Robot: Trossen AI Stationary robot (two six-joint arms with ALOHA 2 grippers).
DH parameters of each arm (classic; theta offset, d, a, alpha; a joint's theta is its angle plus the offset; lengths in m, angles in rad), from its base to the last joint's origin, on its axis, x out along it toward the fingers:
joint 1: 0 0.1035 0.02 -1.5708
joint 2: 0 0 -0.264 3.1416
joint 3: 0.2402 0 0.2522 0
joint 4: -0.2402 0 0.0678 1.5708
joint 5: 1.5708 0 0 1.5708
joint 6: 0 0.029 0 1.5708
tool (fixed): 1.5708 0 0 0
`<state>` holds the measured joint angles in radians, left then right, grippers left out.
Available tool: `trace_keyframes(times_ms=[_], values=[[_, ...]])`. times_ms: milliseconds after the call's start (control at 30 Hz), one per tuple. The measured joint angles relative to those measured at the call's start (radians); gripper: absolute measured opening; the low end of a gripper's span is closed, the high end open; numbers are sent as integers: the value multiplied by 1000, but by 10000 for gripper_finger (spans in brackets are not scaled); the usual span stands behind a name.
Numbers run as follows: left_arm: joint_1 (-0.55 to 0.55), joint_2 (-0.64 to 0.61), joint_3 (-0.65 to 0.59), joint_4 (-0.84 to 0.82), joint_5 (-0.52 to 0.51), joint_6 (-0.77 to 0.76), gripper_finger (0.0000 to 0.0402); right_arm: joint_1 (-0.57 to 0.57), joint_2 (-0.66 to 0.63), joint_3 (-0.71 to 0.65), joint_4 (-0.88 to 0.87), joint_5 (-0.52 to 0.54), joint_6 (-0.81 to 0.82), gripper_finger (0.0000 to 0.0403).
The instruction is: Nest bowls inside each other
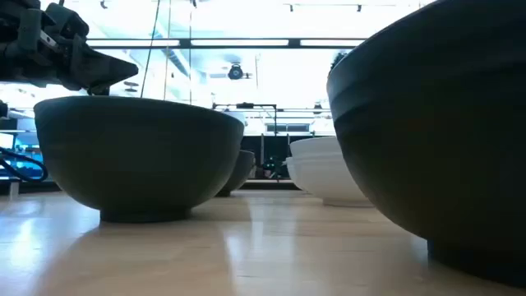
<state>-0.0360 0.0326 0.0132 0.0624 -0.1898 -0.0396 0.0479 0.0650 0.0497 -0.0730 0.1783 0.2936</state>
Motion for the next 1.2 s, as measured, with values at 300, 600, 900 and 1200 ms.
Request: trace_keyframes(times_ms=[300,600,900,1200], values=[[0,0,0,0,0,0,33,0,0,0,0,0,0,18],[0,0,0,0,0,-1,32,0,0,0,0,0,0,18],[0,0,0,0,0,0,39,0,0,0,0,0,0,18],[0,0,0,0,0,0,28,0,0,0,0,0,0,18]])
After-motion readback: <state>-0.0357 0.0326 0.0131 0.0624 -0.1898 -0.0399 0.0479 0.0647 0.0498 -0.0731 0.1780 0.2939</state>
